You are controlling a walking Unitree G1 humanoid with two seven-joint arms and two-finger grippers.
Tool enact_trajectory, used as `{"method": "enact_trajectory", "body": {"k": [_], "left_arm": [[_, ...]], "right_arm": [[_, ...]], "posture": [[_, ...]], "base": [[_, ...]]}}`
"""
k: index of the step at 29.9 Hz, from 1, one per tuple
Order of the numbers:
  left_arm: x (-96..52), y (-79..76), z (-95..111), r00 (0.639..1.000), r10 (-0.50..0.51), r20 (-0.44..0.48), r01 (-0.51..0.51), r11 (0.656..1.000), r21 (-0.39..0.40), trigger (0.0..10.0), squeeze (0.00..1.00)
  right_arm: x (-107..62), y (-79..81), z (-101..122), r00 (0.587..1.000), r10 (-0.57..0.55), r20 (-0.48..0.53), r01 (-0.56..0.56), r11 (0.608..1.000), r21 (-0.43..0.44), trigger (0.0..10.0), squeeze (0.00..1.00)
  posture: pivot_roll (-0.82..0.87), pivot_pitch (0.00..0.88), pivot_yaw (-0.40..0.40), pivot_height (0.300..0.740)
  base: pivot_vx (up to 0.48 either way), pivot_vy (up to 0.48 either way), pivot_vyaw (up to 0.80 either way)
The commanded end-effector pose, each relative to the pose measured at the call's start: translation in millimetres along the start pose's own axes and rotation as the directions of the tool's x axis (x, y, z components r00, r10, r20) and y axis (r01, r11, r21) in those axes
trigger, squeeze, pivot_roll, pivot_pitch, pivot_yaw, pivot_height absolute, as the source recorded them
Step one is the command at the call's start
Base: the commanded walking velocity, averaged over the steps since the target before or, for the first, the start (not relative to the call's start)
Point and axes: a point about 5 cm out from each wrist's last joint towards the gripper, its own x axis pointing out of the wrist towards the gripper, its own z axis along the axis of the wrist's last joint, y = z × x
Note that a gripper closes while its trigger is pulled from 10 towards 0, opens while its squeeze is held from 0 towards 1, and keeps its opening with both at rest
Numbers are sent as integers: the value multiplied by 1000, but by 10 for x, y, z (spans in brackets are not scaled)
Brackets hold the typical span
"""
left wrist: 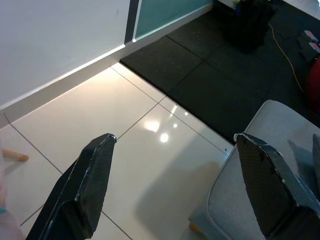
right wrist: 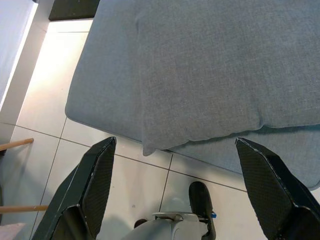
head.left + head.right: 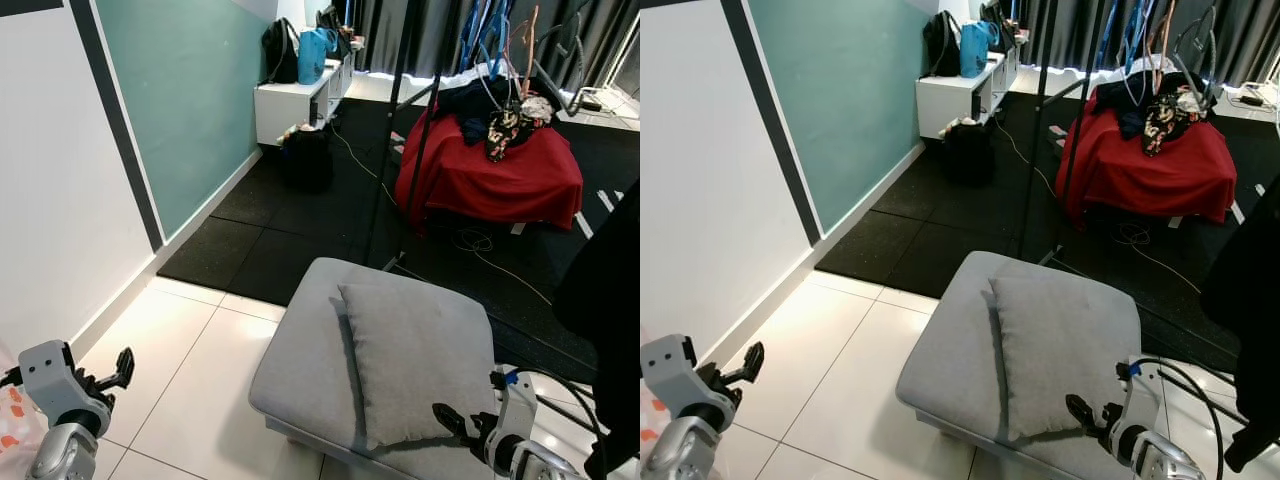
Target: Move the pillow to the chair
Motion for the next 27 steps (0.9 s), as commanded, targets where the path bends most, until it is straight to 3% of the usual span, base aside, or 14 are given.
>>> {"method": "enact_trajectory", "body": {"k": [1,27], "left_arm": [[4,55,14,1000,10,-8,-10,1000,5,10000,0],[44,46,-16,1000,-5,-18,4,999,-35,10000,0]], "right_arm": [[6,7,2,1000,-2,4,2,1000,12,10000,0],[3,3,4,1000,-3,9,3,1000,17,10000,0]], "posture": [[-135,0,-43,740],[-139,0,-41,740]], "base": [[0,0,0],[0,0,0]]}}
